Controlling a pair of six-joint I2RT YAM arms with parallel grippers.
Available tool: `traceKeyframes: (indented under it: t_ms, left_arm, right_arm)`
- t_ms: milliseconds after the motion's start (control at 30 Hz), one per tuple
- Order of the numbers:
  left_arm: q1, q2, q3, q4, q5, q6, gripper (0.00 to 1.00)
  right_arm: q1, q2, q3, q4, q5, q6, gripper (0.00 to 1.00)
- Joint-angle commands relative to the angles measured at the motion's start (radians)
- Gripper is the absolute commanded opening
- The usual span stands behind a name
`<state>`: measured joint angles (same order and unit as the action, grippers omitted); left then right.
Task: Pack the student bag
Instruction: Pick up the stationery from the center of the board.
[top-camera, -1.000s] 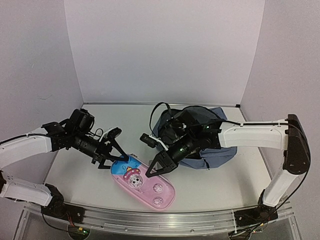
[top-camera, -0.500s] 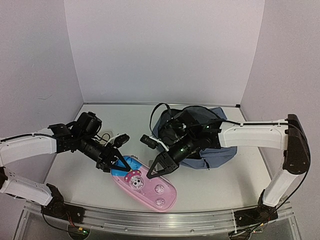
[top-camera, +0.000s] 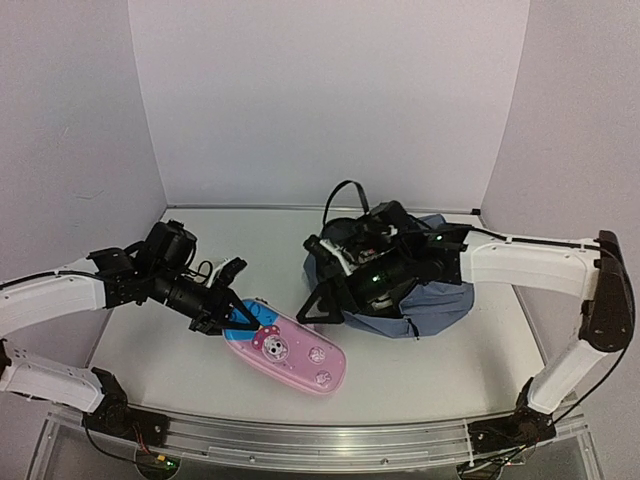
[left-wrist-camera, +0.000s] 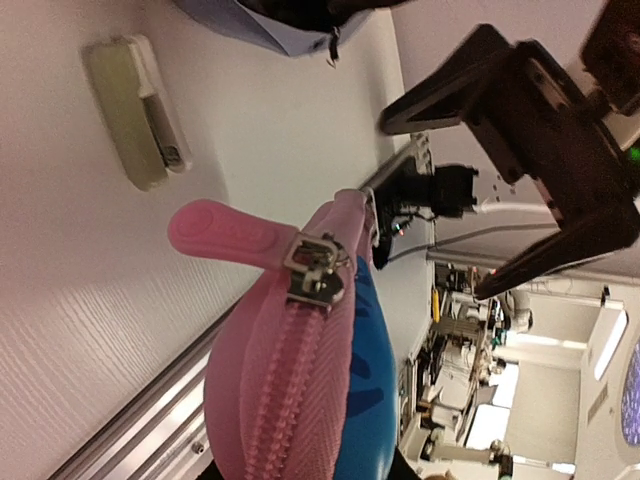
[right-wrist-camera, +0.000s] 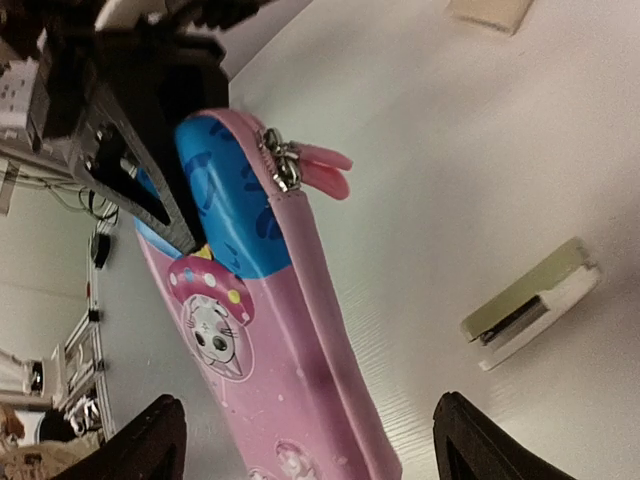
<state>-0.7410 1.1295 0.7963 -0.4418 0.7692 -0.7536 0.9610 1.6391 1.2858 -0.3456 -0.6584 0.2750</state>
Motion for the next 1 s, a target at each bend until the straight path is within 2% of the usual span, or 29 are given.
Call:
traceKeyframes:
  t_ms: [0,67,167,333,433,633,833,967]
  left_arm:
    - [-0.001,-0.068,0.023,0.15,-0.197,-0.166,0.02]
    - [0.0,-0.104,0.013,0.216,-0.255,-0.212,0.01]
    - [0.002,-0.133,0.018,0.256,-0.342,-0.241,0.01]
    - [0.012,-0.088,0.0,0.39,-0.401,-0.317,0.0]
    - [0.018,-0.021,0.004,0.479,-0.383,-0.357,0.0]
    - [0.02,0.09,0.039,0.556,-0.389,-0.384,0.02]
    - [0.02,0.16,0.072,0.583,-0.376,-0.396,0.02]
    - [0.02,0.192,0.073,0.623,-0.349,-0.407,0.02]
  right_arm:
    - [-0.012,-0.214,0.022,0.004,0.396,0.084,0.95]
    - [-0.015,-0.285,0.013,-0.019,0.546,0.118,0.98]
    - [-0.048,-0.353,0.003,-0.077,0.725,0.183,0.98]
    - [-0.178,-0.371,-0.017,-0.161,0.843,0.234,0.98]
    - [-0.277,-0.358,-0.032,-0.164,0.832,0.218,0.98]
    - [-0.445,-0.283,-0.045,-0.143,0.792,0.159,0.98]
    - [-0.593,-0.177,-0.064,-0.044,0.602,0.107,0.98]
    - [-0.642,-0.096,-0.035,0.012,0.466,0.072,0.9]
